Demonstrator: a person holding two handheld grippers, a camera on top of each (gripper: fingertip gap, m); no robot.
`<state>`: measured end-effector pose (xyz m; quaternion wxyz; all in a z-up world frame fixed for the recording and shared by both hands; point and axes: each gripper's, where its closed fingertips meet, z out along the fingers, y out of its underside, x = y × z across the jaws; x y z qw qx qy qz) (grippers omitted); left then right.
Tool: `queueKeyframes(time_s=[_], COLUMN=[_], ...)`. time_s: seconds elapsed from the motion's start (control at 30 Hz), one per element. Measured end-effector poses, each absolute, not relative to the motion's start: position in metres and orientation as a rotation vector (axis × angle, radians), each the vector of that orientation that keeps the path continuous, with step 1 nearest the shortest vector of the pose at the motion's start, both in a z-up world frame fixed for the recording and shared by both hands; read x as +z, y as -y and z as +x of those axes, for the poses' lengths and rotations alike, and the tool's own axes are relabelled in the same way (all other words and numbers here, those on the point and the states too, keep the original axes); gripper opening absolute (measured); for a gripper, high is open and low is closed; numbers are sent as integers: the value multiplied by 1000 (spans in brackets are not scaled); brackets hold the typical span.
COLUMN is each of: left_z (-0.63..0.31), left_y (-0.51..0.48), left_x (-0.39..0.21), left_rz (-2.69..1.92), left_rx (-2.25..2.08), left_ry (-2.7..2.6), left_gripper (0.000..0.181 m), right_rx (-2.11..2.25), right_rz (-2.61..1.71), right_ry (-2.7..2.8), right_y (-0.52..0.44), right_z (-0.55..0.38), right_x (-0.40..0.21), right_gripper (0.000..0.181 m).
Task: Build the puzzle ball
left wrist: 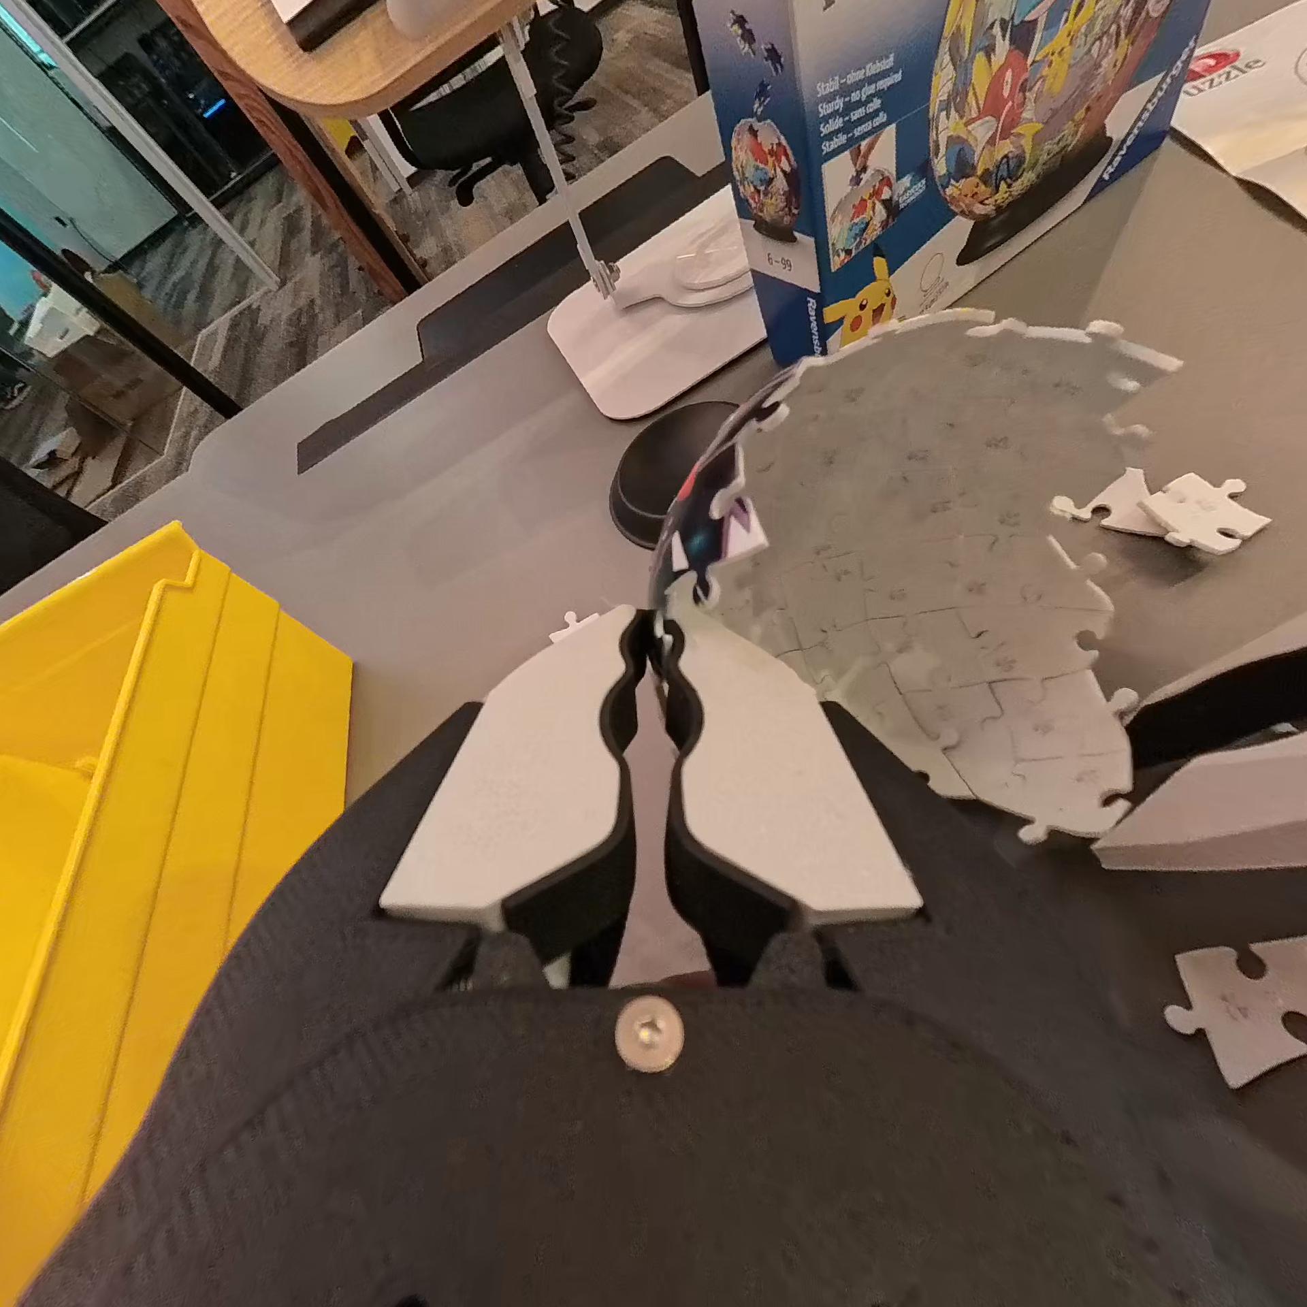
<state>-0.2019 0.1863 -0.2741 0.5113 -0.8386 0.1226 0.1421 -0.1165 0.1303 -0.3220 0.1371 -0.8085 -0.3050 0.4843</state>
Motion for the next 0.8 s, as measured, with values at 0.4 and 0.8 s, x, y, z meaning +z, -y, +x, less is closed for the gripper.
queueKeyframes(time_s=[0.4,0.8], left_z=[-200,-199], left_y=[-188,-192], left_x=[-273,-274], left_rz=[-2028,-2092], left_rx=[346,325], left_ry=[-303,-308], left_gripper=[2,2], right_rx=[1081,884], right_rz=[-2010,-1873], right_ry=[1367,1837], right_y=[-122,-112], right_z=[-106,-135], right_x=[-295,-336], right_gripper=[56,91])
